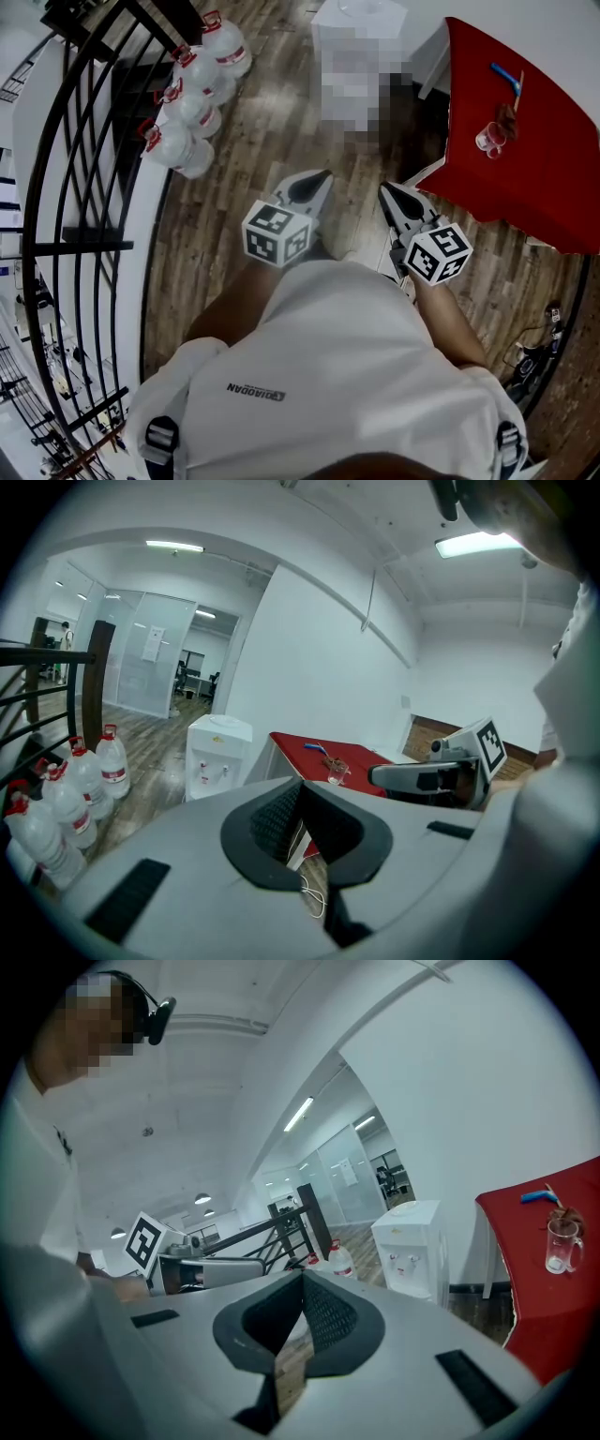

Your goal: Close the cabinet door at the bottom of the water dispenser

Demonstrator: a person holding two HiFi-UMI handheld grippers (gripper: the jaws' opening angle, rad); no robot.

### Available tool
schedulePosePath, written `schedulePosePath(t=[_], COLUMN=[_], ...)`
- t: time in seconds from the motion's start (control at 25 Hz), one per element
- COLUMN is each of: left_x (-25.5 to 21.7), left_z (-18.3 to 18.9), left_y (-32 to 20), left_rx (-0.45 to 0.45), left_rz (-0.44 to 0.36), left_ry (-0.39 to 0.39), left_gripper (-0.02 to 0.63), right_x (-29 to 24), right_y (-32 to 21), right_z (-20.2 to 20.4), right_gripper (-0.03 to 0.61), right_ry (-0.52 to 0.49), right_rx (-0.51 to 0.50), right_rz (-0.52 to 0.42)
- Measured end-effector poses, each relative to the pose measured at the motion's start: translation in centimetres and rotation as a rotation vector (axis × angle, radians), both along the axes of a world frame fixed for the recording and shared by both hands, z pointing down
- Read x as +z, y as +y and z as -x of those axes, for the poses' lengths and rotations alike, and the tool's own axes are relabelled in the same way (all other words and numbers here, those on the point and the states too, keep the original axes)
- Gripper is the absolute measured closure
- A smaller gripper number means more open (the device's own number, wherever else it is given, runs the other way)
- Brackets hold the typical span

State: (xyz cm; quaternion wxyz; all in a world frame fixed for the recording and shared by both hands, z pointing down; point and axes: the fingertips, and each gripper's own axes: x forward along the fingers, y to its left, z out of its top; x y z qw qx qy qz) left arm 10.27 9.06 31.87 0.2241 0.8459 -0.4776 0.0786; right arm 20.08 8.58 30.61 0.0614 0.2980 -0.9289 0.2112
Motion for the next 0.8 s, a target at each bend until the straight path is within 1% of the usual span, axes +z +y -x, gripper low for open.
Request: schedulePosePath(t=[0.36, 0.8], left_x=[0.5, 1.0], left_z=[-0.7, -1.6], left_y=[1.7, 2.4], left_rx=[-0.029, -0.032], left_rz=[0.0, 0.0], left_ry=[-0.026, -0.039], left_gripper=[0.617, 0.617], right_x=[1.0, 1.6], right_y=[2.0, 3.1], right_z=[-1.0, -1.9], right_gripper=[0.557, 0.557], right_ry=[0.003, 0.02], right_rx=[0.004, 0.0], right_rz=[0.002, -0.006])
